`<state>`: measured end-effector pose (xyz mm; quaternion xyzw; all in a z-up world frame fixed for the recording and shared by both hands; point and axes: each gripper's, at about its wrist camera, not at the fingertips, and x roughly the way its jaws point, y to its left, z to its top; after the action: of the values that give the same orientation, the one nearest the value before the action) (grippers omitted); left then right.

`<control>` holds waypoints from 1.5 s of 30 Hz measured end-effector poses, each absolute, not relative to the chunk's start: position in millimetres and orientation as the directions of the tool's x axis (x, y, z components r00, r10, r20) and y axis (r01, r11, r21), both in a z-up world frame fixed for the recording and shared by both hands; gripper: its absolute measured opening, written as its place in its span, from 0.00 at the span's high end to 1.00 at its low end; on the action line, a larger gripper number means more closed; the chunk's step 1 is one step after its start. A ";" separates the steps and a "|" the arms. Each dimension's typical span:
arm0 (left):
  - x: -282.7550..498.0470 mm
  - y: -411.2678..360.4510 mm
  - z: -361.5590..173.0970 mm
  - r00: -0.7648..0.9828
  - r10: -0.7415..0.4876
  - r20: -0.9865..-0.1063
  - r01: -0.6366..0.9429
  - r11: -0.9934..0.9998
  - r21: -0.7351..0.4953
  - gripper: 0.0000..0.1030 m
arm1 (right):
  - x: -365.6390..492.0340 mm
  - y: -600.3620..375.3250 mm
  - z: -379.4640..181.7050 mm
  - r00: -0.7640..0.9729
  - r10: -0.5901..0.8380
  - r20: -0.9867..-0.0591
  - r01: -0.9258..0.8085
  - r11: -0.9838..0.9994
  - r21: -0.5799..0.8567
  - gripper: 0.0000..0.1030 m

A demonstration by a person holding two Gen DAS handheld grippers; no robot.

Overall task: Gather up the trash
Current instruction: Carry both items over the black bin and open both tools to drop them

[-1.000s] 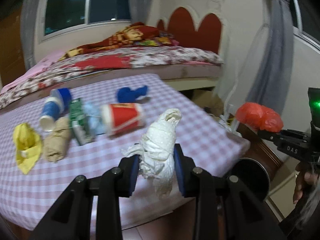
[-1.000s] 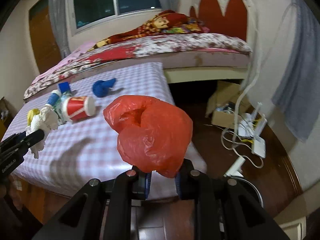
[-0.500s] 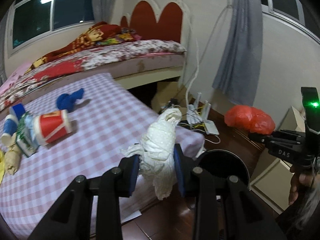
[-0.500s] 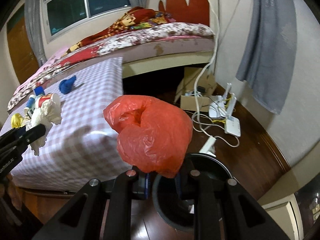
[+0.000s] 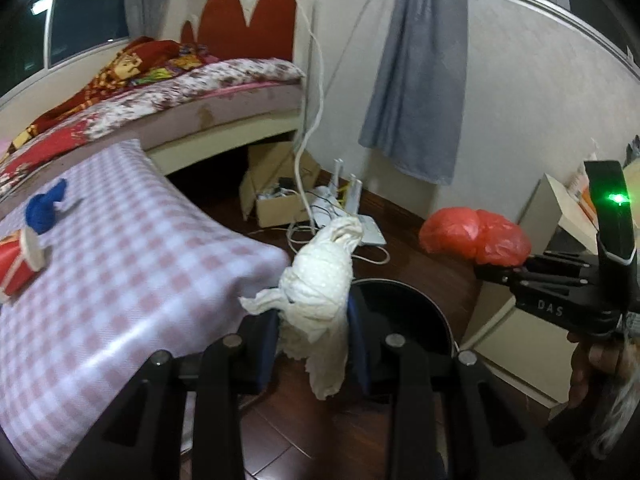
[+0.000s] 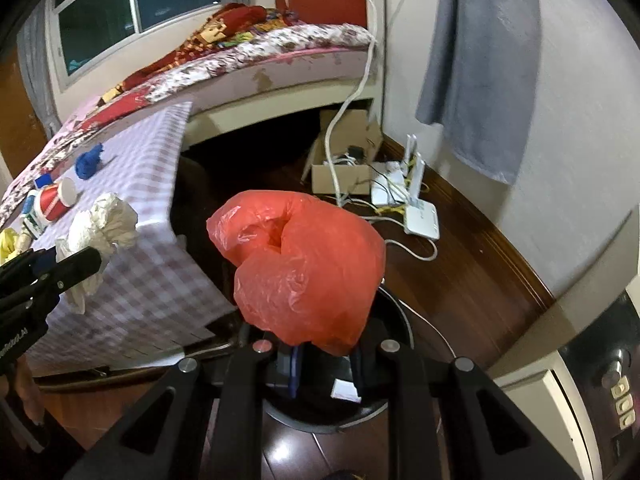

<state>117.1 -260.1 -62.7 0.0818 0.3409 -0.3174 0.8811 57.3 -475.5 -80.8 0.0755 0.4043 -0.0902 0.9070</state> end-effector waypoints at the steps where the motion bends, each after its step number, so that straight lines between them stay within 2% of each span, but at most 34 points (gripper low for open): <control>1: 116.6 -264.6 -65.5 0.557 -0.508 -0.658 0.621 0.780 -0.076 0.68 | 55.1 -479.2 -84.1 0.652 -0.105 -0.751 0.230 0.971 0.064 0.80; 23: 131.7 -334.6 -156.7 0.348 -0.506 -0.789 0.686 0.711 -0.154 0.67 | 71.8 -508.6 -177.5 0.465 -0.081 -0.881 0.171 0.985 0.000 0.80; 35: 145.6 -339.1 -180.8 0.305 -0.507 -0.806 0.672 0.715 -0.196 0.66 | 97.6 -501.2 -203.1 0.407 -0.037 -0.913 0.105 0.994 0.007 0.80; 36: 147.5 -339.6 -182.4 0.296 -0.514 -0.805 0.674 0.709 -0.205 0.64 | 98.0 -500.7 -205.0 0.400 -0.035 -0.916 0.103 0.995 0.007 0.80; 37: 147.7 -339.9 -183.5 0.291 -0.522 -0.802 0.675 0.706 -0.214 0.55 | 98.7 -500.7 -207.9 0.391 -0.029 -0.920 0.096 0.995 0.010 0.80; 38: 147.9 -341.2 -184.7 0.288 -0.522 -0.803 0.677 0.704 -0.214 0.43 | 99.4 -500.2 -210.5 0.381 -0.027 -0.924 0.087 0.996 0.007 0.74; 39: 147.1 -340.2 -185.3 0.298 -0.509 -0.808 0.675 0.710 -0.199 0.17 | 100.8 -501.6 -214.9 0.366 -0.058 -0.929 0.088 0.996 -0.028 0.67; 40: 145.9 -339.9 -184.3 0.333 -0.491 -0.805 0.666 0.727 -0.168 0.08 | 101.9 -505.4 -218.8 0.354 -0.119 -0.928 0.115 0.990 -0.083 0.49; 41: 145.1 -338.7 -182.9 0.351 -0.486 -0.800 0.663 0.733 -0.155 0.07 | 101.4 -510.4 -221.3 0.346 -0.140 -0.928 0.136 0.986 -0.098 0.37; 45: 146.3 -333.1 -181.8 0.391 -0.444 -0.806 0.631 0.767 -0.116 0.04 | 98.3 -529.0 -222.3 0.325 -0.182 -0.928 0.196 0.973 -0.123 0.30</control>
<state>146.3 -333.1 -181.8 0.1048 0.4462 -0.3247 0.8273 98.3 -529.0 -222.3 0.0059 0.5693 -0.1161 0.8138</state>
